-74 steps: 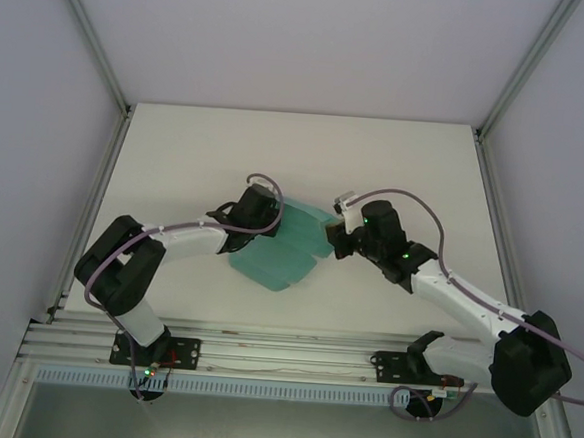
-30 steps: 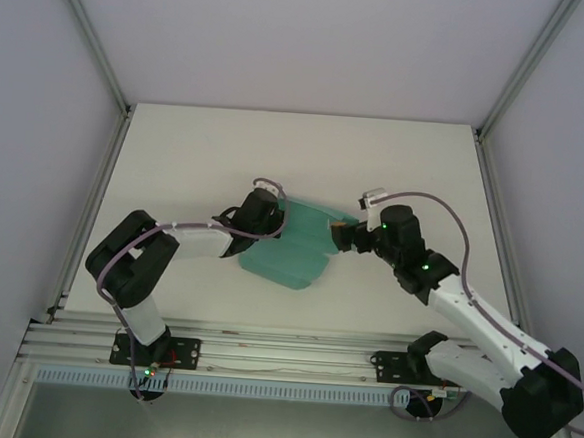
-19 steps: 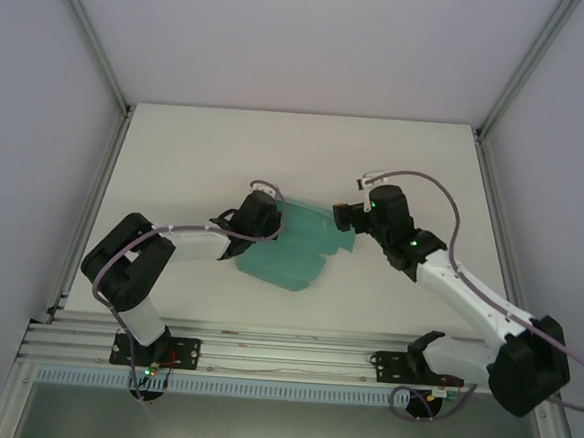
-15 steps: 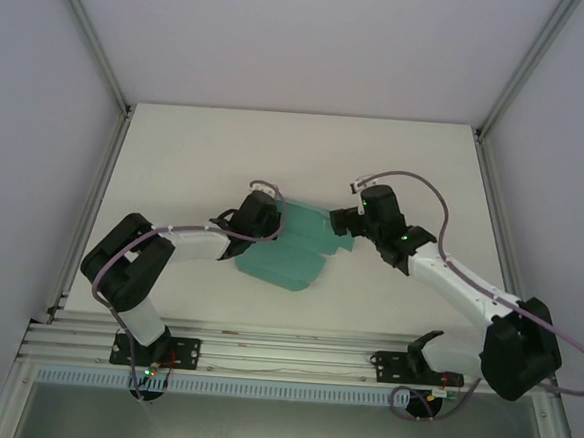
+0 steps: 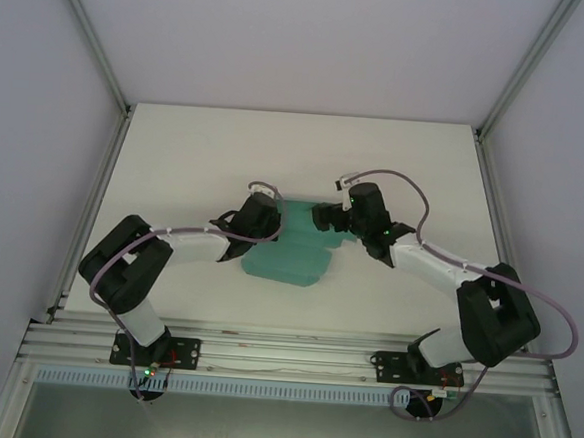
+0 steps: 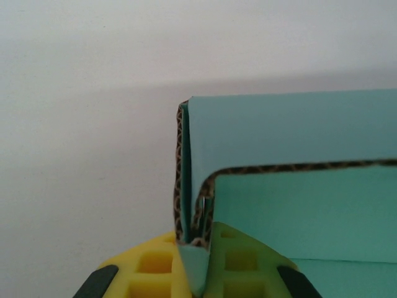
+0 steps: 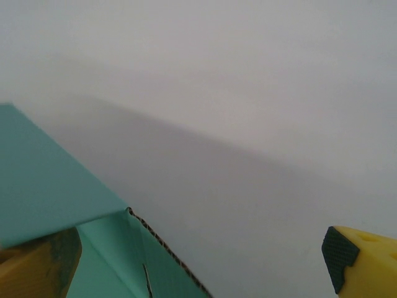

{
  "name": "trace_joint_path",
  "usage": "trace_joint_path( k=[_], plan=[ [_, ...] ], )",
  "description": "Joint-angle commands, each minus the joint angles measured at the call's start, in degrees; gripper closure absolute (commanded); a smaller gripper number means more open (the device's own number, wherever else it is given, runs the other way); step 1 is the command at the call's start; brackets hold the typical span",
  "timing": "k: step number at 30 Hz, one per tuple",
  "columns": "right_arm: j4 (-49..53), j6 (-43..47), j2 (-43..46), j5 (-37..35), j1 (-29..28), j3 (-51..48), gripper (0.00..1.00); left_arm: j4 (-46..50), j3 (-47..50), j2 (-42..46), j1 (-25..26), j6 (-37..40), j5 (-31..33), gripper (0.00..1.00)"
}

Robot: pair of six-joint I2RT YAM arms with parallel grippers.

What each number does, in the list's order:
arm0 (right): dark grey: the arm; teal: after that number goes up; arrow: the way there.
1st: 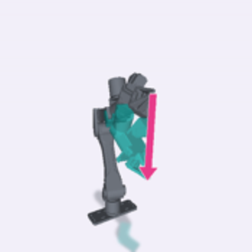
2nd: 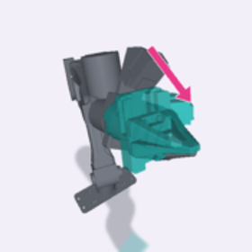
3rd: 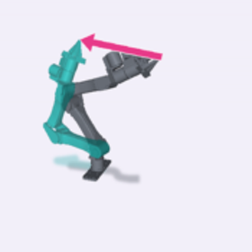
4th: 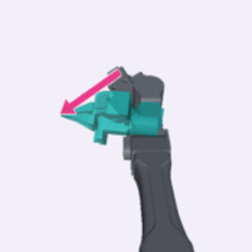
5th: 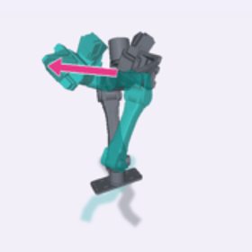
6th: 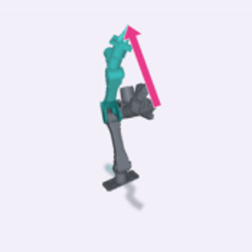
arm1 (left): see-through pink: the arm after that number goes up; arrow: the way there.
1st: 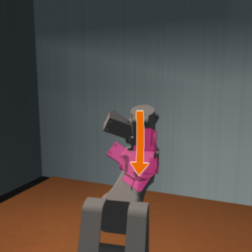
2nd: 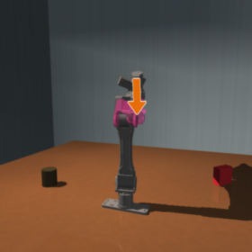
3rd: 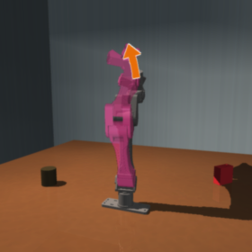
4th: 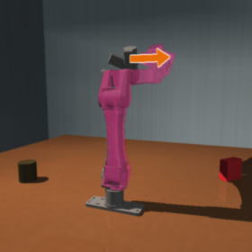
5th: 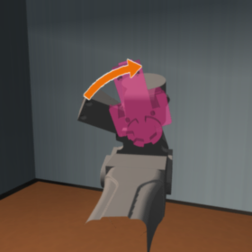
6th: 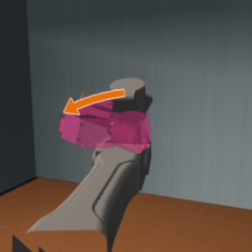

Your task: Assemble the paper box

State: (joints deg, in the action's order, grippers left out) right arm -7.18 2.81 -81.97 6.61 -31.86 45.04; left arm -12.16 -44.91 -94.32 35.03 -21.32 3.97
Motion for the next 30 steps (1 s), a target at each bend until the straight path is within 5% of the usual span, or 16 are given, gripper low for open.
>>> trace_joint_path(
  k=[1, 13, 19, 30],
  plan=[
    [-9.43, -4.47, 2.93, -6.8, -0.71, -2.43, 0.0, 2.36, 0.59, 3.19, 1.19, -1.65, 1.32, 1.0],
    [17.59, -12.8, 21.67, -11.33, -0.2, -10.89, 0.0, 7.57, 2.4, 16.25, 1.27, -8.04, 14.2, 0.98],
    [12.99, -14.53, 23.5, -7.61, 0.09, -14.69, 0.0, 9.96, 2.77, 19.95, 1.27, -7.28, 14.06, 0.96],
    [4.69, -10.9, 13.01, -1.6, 0.08, -7.52, 0.0, 10.64, 2.87, 18.34, 1.34, -8.21, 13.13, 0.96]
  ],
)
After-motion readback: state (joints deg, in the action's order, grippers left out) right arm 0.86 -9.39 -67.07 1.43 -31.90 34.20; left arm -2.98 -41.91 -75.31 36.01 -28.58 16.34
